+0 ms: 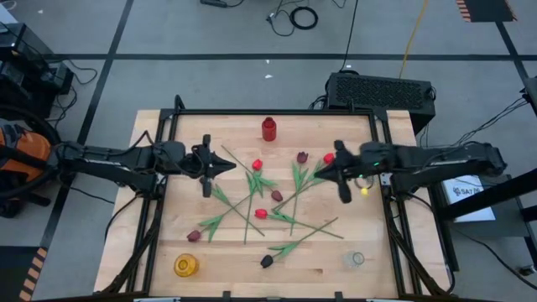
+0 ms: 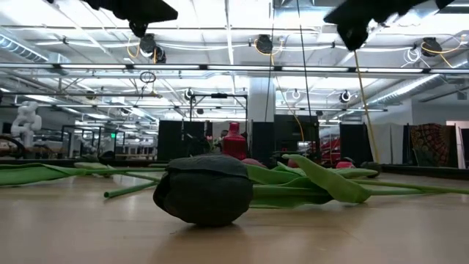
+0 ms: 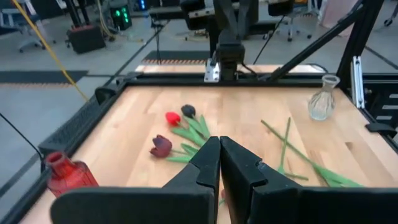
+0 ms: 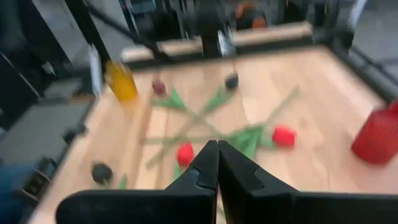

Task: Sort flowers into vase by color
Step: Put the middle dark red flower into the transparent vase

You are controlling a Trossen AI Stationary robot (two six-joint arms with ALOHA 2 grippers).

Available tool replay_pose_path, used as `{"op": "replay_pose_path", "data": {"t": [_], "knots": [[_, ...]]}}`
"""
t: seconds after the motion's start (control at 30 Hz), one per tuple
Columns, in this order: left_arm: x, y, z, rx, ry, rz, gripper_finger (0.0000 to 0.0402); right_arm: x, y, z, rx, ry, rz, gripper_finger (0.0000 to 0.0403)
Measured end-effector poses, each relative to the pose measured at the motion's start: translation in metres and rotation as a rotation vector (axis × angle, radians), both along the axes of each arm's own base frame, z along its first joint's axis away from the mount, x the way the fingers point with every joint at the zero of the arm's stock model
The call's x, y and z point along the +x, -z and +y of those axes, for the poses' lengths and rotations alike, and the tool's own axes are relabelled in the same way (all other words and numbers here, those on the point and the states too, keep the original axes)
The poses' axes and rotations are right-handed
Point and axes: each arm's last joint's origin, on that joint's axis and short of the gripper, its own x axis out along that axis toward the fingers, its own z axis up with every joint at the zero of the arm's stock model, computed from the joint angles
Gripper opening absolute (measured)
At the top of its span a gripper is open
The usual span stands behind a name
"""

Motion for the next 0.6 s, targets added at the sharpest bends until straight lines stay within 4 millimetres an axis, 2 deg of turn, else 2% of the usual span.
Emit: {"op": "replay_pose_path", "data": {"t": [0.33,0.6], "knots": [[0.021,0.022,0.002,0.014,-0.042,0.118,0.0023,0.021,0.018,0.002,-0.02,-0.007,0.084,0.0],[0.046,0.052,0.018,0.078,-0.135,0.255,0.0083,0.032,0.031,0.003,-0.07,-0.03,0.141,0.0]]}}
